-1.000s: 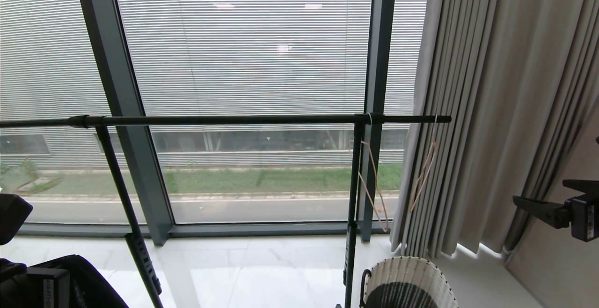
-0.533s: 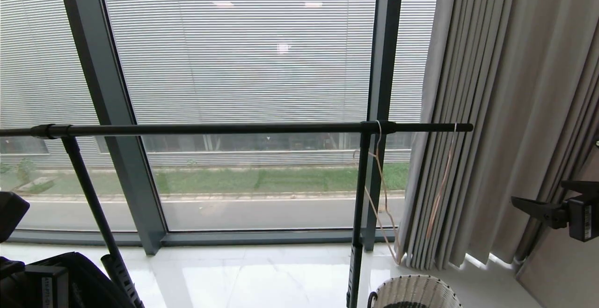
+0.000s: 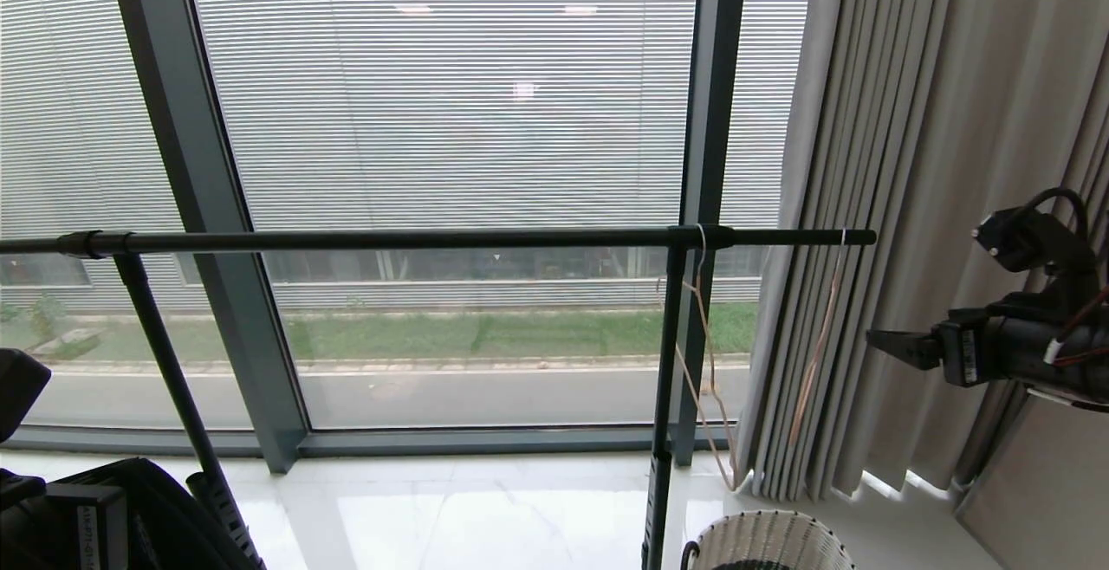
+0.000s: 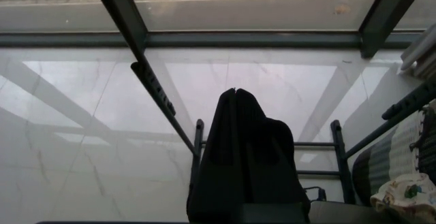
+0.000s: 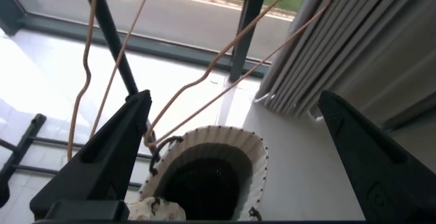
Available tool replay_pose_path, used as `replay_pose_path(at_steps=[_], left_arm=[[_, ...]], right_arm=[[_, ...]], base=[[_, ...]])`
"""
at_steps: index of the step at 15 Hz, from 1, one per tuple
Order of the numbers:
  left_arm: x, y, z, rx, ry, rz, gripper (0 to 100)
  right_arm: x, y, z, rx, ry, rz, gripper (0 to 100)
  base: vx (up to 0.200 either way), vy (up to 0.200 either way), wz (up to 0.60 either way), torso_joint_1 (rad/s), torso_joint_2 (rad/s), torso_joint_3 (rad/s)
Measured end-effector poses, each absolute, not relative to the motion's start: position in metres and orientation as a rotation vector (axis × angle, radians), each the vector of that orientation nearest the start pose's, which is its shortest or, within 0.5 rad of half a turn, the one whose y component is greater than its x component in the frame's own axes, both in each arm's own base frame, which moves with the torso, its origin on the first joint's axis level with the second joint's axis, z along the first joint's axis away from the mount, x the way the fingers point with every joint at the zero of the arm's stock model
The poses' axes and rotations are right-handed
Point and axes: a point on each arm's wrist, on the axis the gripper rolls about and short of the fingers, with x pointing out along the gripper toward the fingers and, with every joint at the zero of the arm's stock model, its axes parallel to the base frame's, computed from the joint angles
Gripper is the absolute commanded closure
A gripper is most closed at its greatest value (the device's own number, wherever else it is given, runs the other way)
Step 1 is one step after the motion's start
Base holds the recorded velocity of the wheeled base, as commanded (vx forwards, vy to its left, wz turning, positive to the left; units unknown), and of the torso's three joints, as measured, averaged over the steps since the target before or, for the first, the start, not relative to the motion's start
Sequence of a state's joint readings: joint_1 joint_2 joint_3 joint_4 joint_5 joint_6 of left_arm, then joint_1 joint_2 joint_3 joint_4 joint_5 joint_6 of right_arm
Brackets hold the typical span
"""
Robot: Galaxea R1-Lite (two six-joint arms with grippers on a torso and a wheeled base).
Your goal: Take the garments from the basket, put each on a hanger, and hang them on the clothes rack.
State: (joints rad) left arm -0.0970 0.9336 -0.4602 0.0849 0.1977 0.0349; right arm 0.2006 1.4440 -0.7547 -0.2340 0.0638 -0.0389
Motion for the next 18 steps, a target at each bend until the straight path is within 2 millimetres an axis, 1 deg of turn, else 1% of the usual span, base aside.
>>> replay_pose_path(at_steps=[3, 6, 9, 12, 18], left_arm=[[0.098, -0.005, 0.173, 0.117, 0.56, 0.088, 100], [0.098, -0.005, 0.173, 0.118, 0.563, 0.089, 100], [0.098, -0.005, 0.17, 0.12, 0.572, 0.087, 100], [0.097, -0.005, 0.169, 0.121, 0.576, 0.087, 100], [0.097, -0.005, 0.169, 0.121, 0.579, 0.087, 100]], right_arm=[[0.276, 0.076, 0.175, 0.011, 0.52, 0.152, 0], [0.302, 0.09, 0.15, 0.053, 0.591, 0.112, 0], [0.314, 0.09, 0.131, 0.049, 0.639, 0.063, 0], [0.32, 0.083, 0.12, 0.042, 0.669, 0.017, 0], [0.323, 0.077, 0.116, 0.044, 0.679, -0.004, 0]], base=[[0.0, 0.0, 0.0, 0.0, 0.0, 0.0], [0.0, 0.0, 0.0, 0.0, 0.0, 0.0], [0.0, 0.0, 0.0, 0.0, 0.0, 0.0], [0.0, 0.0, 0.0, 0.0, 0.0, 0.0], [0.0, 0.0, 0.0, 0.0, 0.0, 0.0]])
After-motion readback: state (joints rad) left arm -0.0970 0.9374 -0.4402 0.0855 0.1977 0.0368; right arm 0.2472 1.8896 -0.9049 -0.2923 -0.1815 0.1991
